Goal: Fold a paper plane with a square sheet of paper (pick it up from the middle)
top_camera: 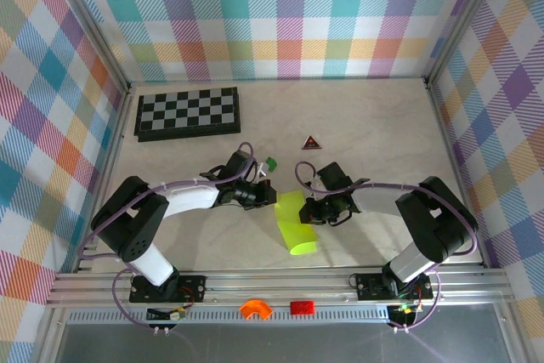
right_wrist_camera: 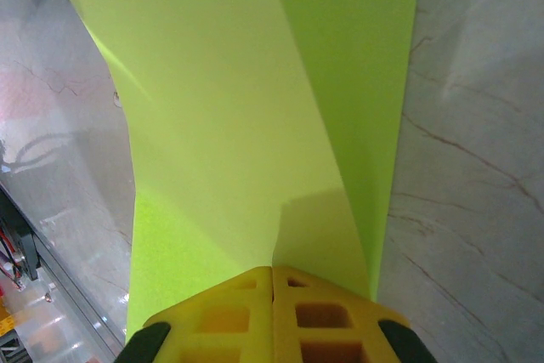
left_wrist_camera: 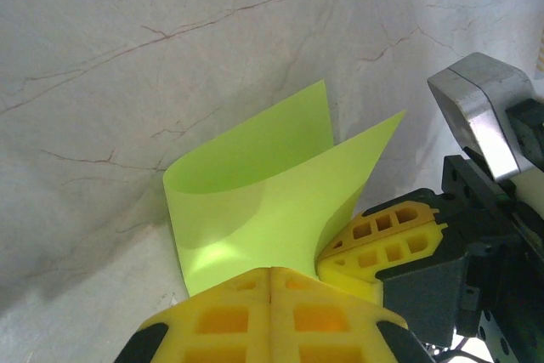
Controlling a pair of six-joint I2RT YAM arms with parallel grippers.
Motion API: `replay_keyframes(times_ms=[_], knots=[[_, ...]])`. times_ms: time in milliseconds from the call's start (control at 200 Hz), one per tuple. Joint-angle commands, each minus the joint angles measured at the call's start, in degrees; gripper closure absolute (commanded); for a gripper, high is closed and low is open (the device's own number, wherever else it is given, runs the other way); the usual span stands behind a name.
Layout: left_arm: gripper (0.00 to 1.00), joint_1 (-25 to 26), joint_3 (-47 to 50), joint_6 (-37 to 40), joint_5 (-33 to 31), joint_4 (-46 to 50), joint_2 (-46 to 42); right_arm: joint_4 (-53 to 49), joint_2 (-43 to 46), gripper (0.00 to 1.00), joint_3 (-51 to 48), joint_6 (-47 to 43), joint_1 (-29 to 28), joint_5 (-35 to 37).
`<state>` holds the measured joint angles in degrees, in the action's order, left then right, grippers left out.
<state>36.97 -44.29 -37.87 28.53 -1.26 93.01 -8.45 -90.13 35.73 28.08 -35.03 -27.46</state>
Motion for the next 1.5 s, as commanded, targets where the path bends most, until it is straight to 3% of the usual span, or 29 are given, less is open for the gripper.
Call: replay_keyframes(times_ms=[0, 660, 1045, 1495], knots=[[1.00, -0.32, -2.16, 0.25, 1.82, -0.58, 1.80, -6.31, -0.93, 1.00, -2.42, 0.32, -0.66, 5.48], [1.00, 0.38, -0.18, -1.29, 6.26, -8.60, 7.22, -6.65, -0.75, 1.00, -2.33, 0.94, -0.66, 6.88], [1.00, -0.84, 3.38, 0.00, -6.73, -4.75, 11.66, -6.97, -1.18, 1.00, -2.06, 1.10, -0.66, 6.90], [1.00, -3.81, 0.33, -1.05, -8.76, -4.87, 12.70, -6.48, -1.16, 1.00, -2.28, 0.94, -0.66, 6.78]])
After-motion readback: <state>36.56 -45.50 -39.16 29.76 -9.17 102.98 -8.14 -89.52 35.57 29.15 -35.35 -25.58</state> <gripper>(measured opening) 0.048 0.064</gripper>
